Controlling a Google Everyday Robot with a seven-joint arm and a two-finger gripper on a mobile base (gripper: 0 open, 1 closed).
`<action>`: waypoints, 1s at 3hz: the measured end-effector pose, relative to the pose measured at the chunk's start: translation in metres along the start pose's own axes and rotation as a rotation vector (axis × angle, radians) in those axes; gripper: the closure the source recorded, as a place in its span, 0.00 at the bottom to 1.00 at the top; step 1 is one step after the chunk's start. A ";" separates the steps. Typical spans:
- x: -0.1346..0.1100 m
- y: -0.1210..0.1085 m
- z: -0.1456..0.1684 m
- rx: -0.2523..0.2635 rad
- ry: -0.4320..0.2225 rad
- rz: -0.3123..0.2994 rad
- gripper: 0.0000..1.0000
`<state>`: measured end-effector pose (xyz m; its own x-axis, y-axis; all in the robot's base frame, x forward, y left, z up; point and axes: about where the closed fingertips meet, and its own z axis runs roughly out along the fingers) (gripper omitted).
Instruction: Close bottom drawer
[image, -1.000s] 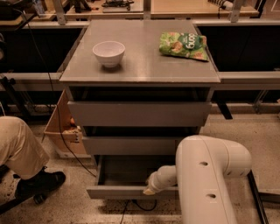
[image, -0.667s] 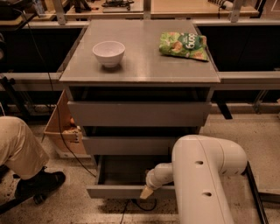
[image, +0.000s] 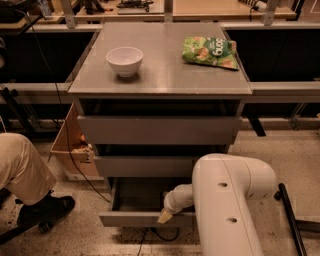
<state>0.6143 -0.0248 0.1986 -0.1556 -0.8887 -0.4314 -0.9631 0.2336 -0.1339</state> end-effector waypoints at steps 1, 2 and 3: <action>-0.003 -0.002 0.001 0.006 -0.004 -0.005 0.50; -0.006 -0.010 -0.003 0.029 -0.003 -0.008 0.73; -0.010 -0.020 -0.009 0.060 -0.005 -0.009 0.96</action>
Offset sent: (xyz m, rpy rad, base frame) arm 0.0249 -0.0002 0.0198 -0.0134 -0.0730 -0.0215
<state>0.6333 -0.0240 0.2139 -0.1458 -0.8889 -0.4344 -0.9496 0.2489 -0.1907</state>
